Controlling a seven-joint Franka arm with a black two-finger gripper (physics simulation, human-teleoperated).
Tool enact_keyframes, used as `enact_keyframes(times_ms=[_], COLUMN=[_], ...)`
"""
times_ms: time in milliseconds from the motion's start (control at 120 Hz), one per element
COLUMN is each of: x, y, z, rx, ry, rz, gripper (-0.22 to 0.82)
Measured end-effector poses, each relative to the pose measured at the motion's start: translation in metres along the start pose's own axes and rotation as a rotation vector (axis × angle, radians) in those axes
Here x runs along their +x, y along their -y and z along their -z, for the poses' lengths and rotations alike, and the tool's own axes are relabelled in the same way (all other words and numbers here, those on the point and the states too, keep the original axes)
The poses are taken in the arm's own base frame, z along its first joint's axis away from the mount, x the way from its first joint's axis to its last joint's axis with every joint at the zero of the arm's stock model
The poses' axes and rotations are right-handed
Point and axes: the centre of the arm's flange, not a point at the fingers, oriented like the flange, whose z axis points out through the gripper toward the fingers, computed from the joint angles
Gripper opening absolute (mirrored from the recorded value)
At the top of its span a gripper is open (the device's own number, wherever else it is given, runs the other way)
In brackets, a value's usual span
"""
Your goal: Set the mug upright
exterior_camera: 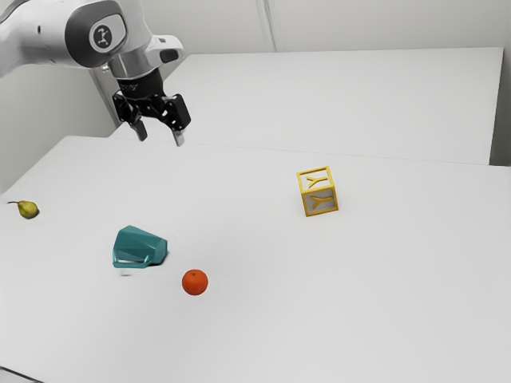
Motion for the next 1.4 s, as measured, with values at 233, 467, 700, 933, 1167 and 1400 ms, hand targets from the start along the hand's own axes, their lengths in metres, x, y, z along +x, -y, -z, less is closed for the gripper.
enact_keyframes(times_ms=[233, 467, 700, 933, 1167, 1400], x=[-0.006, -0.016, -0.020, -0.024, -0.036, -0.056], y=[0.004, 0.044, 0.118, 0.193, 0.254, 0.302], z=[0.004, 0.006, -0.003, -0.033, -0.087, -0.148], rx=[0.001, 0.002, -0.040, -0.183, -0.356, -0.532], ry=[-0.005, 0.006, 0.023, 0.028, -0.016, -0.101], rz=[0.008, 0.082, 0.187, 0.248, 0.274, 0.282], gripper=[0.59, 0.59, 0.59, 0.59, 0.58, 0.58])
